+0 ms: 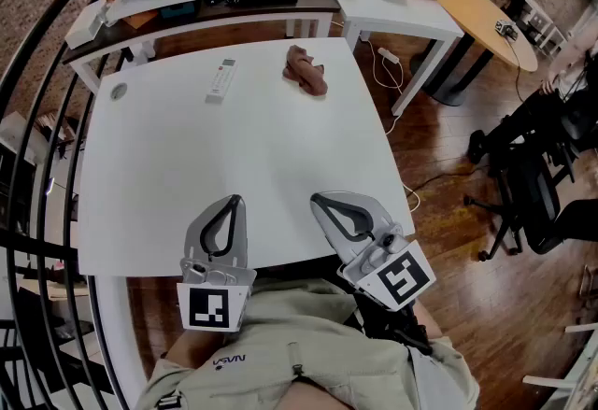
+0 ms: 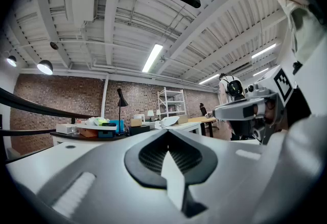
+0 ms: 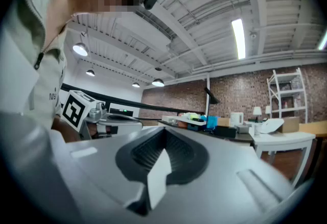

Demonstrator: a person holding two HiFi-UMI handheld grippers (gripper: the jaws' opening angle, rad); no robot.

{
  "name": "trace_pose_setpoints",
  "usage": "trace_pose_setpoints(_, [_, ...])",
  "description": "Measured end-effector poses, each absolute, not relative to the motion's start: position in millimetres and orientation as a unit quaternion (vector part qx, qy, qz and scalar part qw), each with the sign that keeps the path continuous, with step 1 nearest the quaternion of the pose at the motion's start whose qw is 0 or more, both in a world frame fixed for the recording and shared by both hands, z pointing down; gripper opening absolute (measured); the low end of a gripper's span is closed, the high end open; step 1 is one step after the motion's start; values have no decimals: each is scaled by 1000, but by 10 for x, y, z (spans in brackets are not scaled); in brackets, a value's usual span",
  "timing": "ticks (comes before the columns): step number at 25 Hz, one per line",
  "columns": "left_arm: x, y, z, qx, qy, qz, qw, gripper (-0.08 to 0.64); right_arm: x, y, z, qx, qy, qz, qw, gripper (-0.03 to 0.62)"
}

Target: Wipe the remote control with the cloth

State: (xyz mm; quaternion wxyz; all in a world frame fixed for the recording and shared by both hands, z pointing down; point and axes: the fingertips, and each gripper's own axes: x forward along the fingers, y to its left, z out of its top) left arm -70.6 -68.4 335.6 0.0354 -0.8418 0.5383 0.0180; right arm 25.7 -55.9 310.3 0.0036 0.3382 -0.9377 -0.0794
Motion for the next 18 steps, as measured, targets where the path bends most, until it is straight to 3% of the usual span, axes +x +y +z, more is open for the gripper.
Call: trace_pose_setpoints(18, [-732, -1108, 2505, -841, 532, 29, 95, 5, 462, -1104, 2506, 389, -907, -161, 19, 5])
